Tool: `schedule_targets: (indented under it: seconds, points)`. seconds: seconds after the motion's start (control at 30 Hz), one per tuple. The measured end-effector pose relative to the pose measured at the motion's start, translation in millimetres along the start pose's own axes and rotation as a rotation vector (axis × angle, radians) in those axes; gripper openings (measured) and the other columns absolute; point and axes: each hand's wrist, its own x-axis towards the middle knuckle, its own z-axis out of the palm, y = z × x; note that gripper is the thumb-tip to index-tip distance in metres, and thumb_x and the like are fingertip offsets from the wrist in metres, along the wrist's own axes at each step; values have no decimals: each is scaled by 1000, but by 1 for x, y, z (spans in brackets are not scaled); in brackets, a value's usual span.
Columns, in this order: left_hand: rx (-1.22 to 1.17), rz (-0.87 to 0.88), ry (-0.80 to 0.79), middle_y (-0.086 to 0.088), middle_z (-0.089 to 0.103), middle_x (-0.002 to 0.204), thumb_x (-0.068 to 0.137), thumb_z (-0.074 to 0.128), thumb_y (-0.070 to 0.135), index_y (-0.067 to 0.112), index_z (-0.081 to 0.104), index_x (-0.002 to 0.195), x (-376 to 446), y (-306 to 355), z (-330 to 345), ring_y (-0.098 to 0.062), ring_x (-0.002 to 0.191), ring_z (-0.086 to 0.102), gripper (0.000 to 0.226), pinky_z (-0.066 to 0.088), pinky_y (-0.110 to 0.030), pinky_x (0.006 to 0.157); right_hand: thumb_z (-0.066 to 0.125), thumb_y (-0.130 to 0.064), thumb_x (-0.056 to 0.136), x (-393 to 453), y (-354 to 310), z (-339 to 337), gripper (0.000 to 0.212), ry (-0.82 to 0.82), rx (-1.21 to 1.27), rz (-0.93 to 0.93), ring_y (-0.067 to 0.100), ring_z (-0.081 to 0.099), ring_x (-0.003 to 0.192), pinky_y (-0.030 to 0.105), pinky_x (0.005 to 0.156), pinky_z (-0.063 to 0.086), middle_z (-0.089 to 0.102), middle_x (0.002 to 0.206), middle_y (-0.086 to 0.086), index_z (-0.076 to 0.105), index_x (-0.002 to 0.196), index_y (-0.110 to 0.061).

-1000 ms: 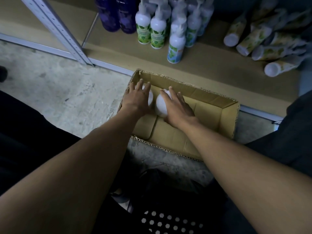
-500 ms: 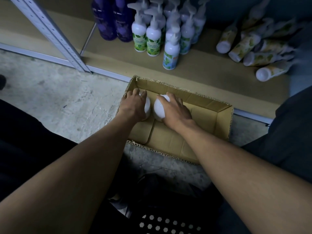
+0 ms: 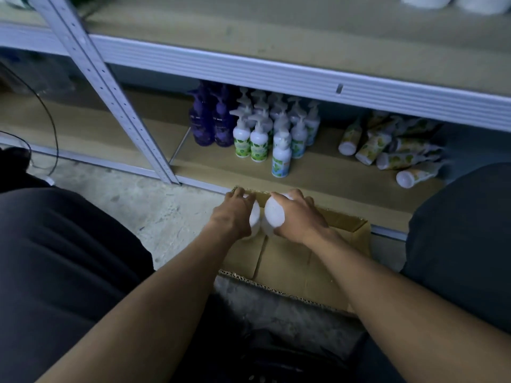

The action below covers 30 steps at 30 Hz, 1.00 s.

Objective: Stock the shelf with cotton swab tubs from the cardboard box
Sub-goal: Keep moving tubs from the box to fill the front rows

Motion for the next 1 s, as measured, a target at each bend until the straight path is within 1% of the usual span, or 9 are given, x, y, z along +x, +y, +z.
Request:
schedule_targets:
  seconds: [0.13, 0.27, 0.4, 0.47, 0.57, 0.7, 0.73, 0.83, 1.0]
  points:
    - [79, 39, 46, -9, 28, 154, 73, 79, 24, 18, 23, 155, -24, 6, -28, -33, 137, 31, 99, 47, -48, 103, 77, -35, 73, -16, -7, -30, 92, -12, 61, -30, 31, 38, 130, 42, 101, 46, 26, 148, 0, 29, 152, -42]
    - [131, 63, 124, -7, 37, 150, 73, 77, 32, 17, 34, 150, -51, 15, -64, -30, 134, 38, 89, 47, -45, 103, 76, -39, 72, -37, -21, -69, 92, -19, 67, -81, 27, 44, 130, 39, 102, 46, 28, 145, 1, 31, 152, -41]
    - [145, 90, 224, -7, 45, 144, 76, 77, 36, 16, 44, 144, -82, 23, -104, -26, 129, 46, 78, 43, -36, 106, 76, -40, 76, -65, -36, -118, 76, 32, 20, -144, 26, 46, 125, 40, 95, 49, 38, 140, 3, 45, 144, -35]
    - [114, 89, 260, -5, 48, 140, 74, 79, 39, 19, 49, 140, -95, 27, -123, -25, 121, 53, 75, 49, -37, 99, 76, -41, 78, -78, -43, -142, 69, 58, -4, -172, 26, 46, 123, 38, 92, 49, 42, 138, 5, 50, 140, -30]
    - [119, 101, 301, -2, 50, 136, 72, 79, 44, 21, 51, 138, -114, 34, -154, -24, 115, 57, 75, 52, -38, 94, 76, -44, 77, -93, -52, -173, 67, 112, -20, -196, 26, 47, 124, 36, 89, 49, 48, 139, 7, 52, 138, -32]
    - [137, 138, 351, -2, 55, 127, 67, 78, 49, 24, 58, 124, -133, 46, -201, -25, 110, 57, 65, 53, -43, 91, 78, -49, 74, -112, -57, -215, 78, 209, -13, -200, 22, 50, 128, 33, 90, 48, 45, 150, 0, 48, 145, -38]
    - [149, 149, 368, -3, 55, 128, 65, 77, 51, 25, 58, 125, -136, 49, -212, -25, 112, 56, 67, 52, -43, 92, 79, -50, 72, -116, -58, -225, 80, 241, -20, -199, 21, 50, 129, 32, 93, 48, 46, 150, -1, 48, 145, -39]
    - [170, 173, 437, -5, 48, 143, 69, 77, 50, 22, 45, 146, -144, 60, -243, -24, 130, 46, 88, 42, -36, 106, 80, -51, 71, -125, -62, -259, 79, 330, -66, -225, 19, 48, 133, 32, 103, 44, 49, 150, -3, 52, 143, -35]
    - [147, 192, 526, -4, 43, 151, 73, 78, 50, 21, 41, 149, -149, 84, -292, -23, 137, 41, 89, 37, -33, 108, 80, -54, 70, -134, -63, -314, 81, 397, -96, -194, 21, 49, 132, 32, 99, 44, 49, 150, -2, 52, 143, -36]
